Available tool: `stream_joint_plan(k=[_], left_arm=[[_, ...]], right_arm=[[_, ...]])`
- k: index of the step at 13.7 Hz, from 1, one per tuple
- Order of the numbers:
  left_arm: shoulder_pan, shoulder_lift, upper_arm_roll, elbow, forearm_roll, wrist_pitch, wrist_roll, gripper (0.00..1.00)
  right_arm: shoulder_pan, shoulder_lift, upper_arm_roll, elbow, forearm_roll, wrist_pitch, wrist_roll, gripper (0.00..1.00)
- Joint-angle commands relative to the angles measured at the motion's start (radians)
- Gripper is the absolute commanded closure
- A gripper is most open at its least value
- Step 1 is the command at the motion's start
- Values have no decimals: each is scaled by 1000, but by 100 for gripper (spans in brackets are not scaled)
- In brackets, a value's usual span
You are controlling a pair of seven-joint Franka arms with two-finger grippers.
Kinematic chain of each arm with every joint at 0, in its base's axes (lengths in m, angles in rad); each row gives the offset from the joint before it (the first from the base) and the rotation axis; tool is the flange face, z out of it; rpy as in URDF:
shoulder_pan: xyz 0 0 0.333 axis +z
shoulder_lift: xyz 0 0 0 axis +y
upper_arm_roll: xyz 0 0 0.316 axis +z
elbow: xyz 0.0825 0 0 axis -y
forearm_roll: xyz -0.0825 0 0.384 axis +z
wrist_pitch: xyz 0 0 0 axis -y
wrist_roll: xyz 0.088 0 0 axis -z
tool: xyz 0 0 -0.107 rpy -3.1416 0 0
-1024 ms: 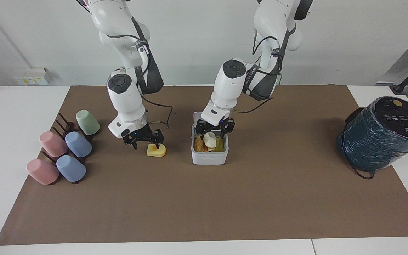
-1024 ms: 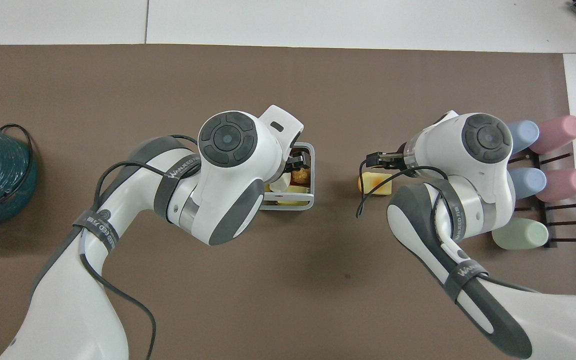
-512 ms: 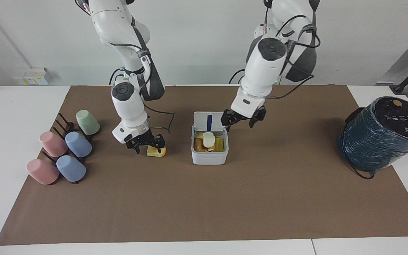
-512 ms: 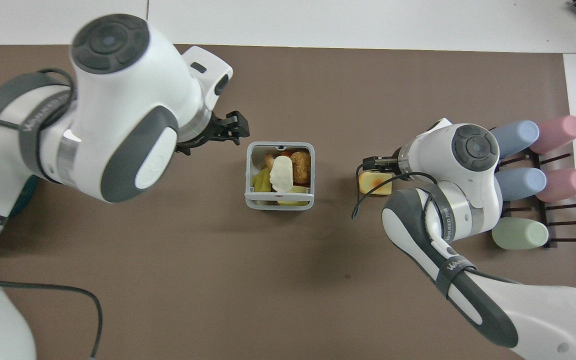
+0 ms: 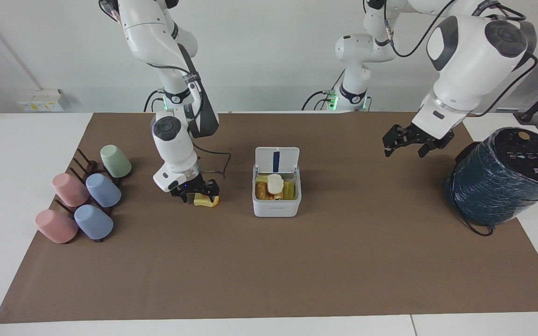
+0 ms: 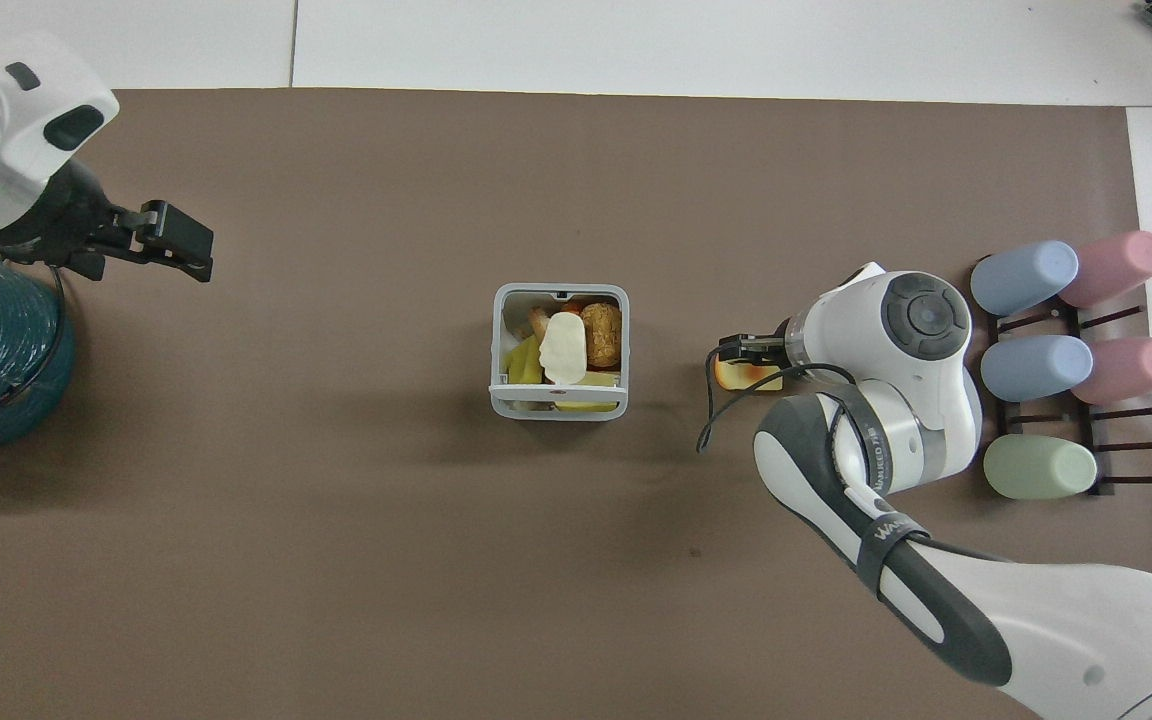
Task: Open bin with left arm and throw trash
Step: 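Retract the left gripper while the right gripper lifts the yellow cake, then carry the yellow cake over the bin with the right gripper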
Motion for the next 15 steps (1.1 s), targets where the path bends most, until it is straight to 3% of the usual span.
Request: stream_joint_plan(k=[1, 4, 6, 8, 15], left_arm=[[1, -64, -11, -104, 59, -3, 30, 0], [30, -101, -7, -152, 57, 0, 40, 0], [30, -127, -7, -210, 57, 36, 37, 0], [24, -145, -7, -254, 56, 88, 30, 0], [22, -147, -11, -227, 47, 87, 36, 0]], right_arm=[[9, -10, 11, -45, 57, 94, 10, 0], [30, 10, 11, -48, 89, 130, 9, 0], [39, 10, 11, -45, 89, 121, 10, 99], [42, 10, 11, -39, 91, 107, 30, 100], [38, -49, 13, 110, 92, -77, 78, 100]])
